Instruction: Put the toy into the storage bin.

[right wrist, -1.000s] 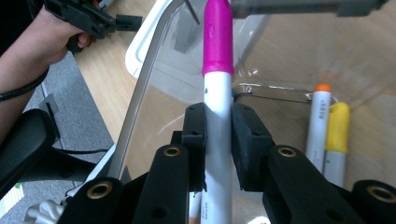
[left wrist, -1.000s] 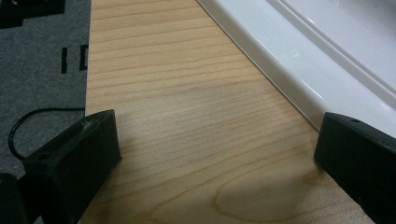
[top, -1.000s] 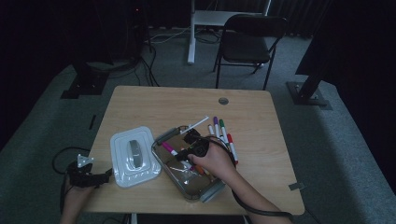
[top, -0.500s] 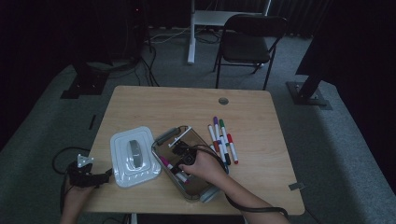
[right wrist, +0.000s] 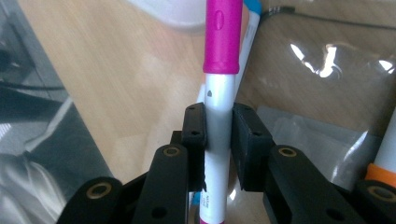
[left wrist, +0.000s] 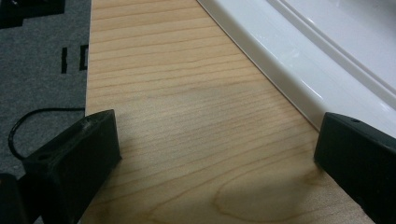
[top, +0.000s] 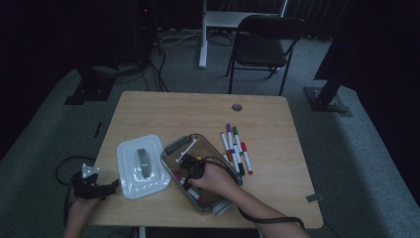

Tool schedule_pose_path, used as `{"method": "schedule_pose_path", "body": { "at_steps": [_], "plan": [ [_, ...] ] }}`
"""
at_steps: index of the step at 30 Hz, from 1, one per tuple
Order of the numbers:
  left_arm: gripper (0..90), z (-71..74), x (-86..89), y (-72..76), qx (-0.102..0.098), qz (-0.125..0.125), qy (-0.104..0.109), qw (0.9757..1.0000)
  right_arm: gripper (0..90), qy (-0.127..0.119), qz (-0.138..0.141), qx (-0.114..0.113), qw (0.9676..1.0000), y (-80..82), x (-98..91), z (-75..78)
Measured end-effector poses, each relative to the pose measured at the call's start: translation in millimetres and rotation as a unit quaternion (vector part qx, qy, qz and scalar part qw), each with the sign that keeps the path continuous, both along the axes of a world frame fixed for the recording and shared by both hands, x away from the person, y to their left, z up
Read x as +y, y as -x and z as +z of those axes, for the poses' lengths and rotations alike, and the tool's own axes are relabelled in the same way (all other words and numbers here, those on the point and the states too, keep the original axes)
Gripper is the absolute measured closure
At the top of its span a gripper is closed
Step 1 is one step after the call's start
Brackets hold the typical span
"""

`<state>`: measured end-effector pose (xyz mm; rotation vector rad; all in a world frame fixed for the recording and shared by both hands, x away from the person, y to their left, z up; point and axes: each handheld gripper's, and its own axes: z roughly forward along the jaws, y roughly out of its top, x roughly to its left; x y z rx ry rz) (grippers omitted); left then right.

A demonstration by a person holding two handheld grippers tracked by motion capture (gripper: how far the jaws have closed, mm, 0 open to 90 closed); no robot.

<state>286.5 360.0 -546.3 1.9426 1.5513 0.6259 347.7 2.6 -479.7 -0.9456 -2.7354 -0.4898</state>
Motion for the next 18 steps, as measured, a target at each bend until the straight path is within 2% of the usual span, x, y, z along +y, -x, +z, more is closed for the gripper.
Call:
{"method": "schedule_pose_path", "body": {
  "at_steps": [2,8,10,15,17,18],
  "plan": [
    [0.6,0.0,0.0,0.0,0.000,0.000,0.000,1.0000,75.9,0.001,0.001,0.001,1.0000,-0.8,0.2,-0.8],
    [0.7,0.0,0.0,0.0,0.000,0.000,0.000,1.0000,73.0,0.035,0.002,-0.010,0.9993,-3.2,-0.8,-9.1],
    [0.7,0.0,0.0,0.0,0.000,0.000,0.000,1.0000,72.6,0.032,0.002,-0.005,0.9995,-2.7,-1.3,-8.1],
    [0.7,0.0,0.0,0.0,0.000,0.000,0.000,1.0000,71.0,0.005,-0.005,-0.039,0.9992,-0.6,-8.5,7.0],
    [0.7,0.0,0.0,0.0,0.000,0.000,0.000,1.0000,69.9,-0.015,-0.011,-0.042,0.9989,-1.0,-14.3,16.6],
    [0.6,0.0,0.0,0.0,0.000,0.000,0.000,1.0000,69.9,-0.015,-0.011,-0.042,0.9989,-1.0,-14.3,16.6]
  ]
}}
